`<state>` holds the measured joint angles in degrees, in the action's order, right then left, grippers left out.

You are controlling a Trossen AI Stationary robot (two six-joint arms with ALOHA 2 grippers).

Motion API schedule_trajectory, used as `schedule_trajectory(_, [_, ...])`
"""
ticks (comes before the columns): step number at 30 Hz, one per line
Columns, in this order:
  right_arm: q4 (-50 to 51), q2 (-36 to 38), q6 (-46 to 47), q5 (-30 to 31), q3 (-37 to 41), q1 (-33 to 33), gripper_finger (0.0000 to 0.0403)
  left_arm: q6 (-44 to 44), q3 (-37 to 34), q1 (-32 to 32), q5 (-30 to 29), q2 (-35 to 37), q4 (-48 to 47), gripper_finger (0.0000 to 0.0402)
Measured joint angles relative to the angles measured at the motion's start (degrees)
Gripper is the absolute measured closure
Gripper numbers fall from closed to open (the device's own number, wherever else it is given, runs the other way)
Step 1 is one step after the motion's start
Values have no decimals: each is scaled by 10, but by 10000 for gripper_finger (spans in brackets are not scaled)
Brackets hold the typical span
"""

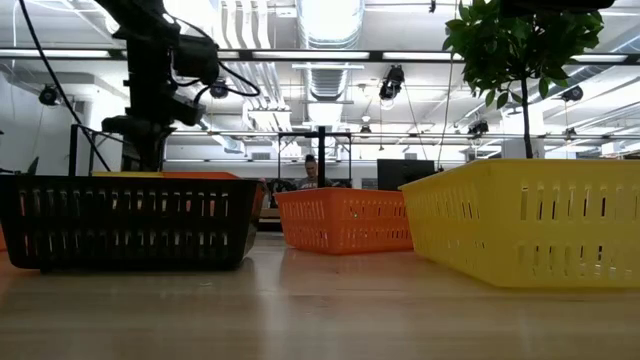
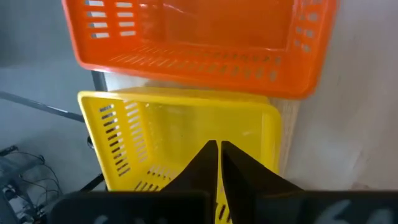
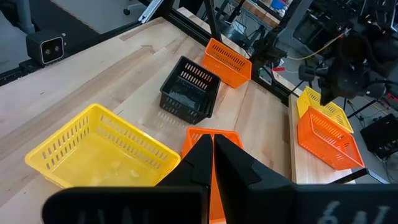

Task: Stack baskets on shelf by color
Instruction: Put the left yellow bin on the shelf

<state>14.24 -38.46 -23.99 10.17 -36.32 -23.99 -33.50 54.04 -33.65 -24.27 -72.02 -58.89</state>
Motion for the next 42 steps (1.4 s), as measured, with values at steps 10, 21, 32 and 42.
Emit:
schedule_trajectory(10, [0, 0, 9, 2, 0, 0, 394, 0, 0, 0, 11, -23, -1, 400])
schedule_trajectory(21, [0, 0, 10, 3, 0, 0, 394, -14, 0, 0, 57, -12, -10, 400])
schedule_trajectory(32, [0, 0, 11, 3, 0, 0, 394, -14, 0, 0, 58, -11, -55, 400])
schedule_trajectory(42, [0, 0, 14, 3, 0, 0, 394, -13, 18, 1, 46, -11, -59, 400])
